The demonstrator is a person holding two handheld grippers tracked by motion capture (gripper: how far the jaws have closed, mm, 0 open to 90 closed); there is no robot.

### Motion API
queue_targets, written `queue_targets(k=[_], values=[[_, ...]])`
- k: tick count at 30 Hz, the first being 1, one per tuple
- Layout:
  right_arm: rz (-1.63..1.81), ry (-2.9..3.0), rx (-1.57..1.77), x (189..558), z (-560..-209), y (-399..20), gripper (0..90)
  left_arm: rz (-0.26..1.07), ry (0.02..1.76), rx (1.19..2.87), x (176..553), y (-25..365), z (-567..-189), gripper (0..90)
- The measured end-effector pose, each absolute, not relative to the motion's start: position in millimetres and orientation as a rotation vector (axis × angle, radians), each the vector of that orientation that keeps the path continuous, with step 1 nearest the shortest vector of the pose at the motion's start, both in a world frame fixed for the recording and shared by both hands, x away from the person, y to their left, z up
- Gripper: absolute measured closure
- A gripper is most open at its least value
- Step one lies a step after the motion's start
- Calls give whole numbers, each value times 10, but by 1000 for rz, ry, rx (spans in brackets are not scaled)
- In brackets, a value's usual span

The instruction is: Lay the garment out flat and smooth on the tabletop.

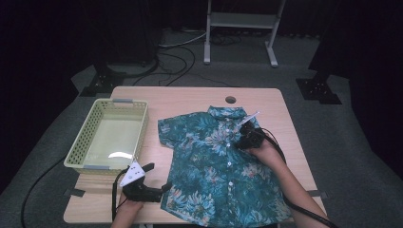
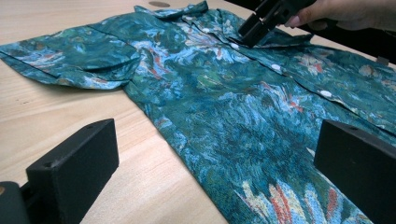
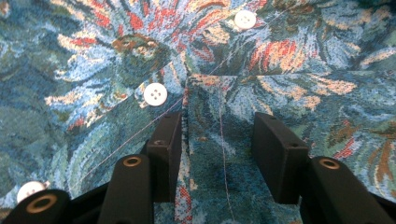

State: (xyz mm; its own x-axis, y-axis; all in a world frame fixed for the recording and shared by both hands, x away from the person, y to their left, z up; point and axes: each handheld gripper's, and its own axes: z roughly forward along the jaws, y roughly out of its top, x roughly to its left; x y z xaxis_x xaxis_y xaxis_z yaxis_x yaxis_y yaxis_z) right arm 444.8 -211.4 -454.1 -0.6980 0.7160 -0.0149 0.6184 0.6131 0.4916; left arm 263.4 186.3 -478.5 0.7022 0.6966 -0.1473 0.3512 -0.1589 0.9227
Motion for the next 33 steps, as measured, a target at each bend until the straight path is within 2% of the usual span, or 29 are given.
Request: queue_targets(k=[2,5,8,14,17,25,33], values=[[683,2629,1100,4450,-4540,-2113,557,367,839,1754,2635,1873,-4787,0],[673,2639,1081,4461,-4529,-2113,655,369,846,1747,2634,1885,-4787,0],[661,2640,1092,4474,-4521,-2117,713,365,845,1742,2627,1889,-4788,0],[654,2644,1084,4510,-4517,-2141,780,372,845,1741,2616,1887,-4788,0],[636,2647,1081,4507,-4502,-2116,865,372,839,1738,2610,1887,-4788,0],[658,2595,1098,4516,-4318,-2206,877,365,842,1728,2610,1901,-4789,0],[769,2476,1182,4506,-4024,-2563,878,369,841,1723,2605,1899,-4789,0]])
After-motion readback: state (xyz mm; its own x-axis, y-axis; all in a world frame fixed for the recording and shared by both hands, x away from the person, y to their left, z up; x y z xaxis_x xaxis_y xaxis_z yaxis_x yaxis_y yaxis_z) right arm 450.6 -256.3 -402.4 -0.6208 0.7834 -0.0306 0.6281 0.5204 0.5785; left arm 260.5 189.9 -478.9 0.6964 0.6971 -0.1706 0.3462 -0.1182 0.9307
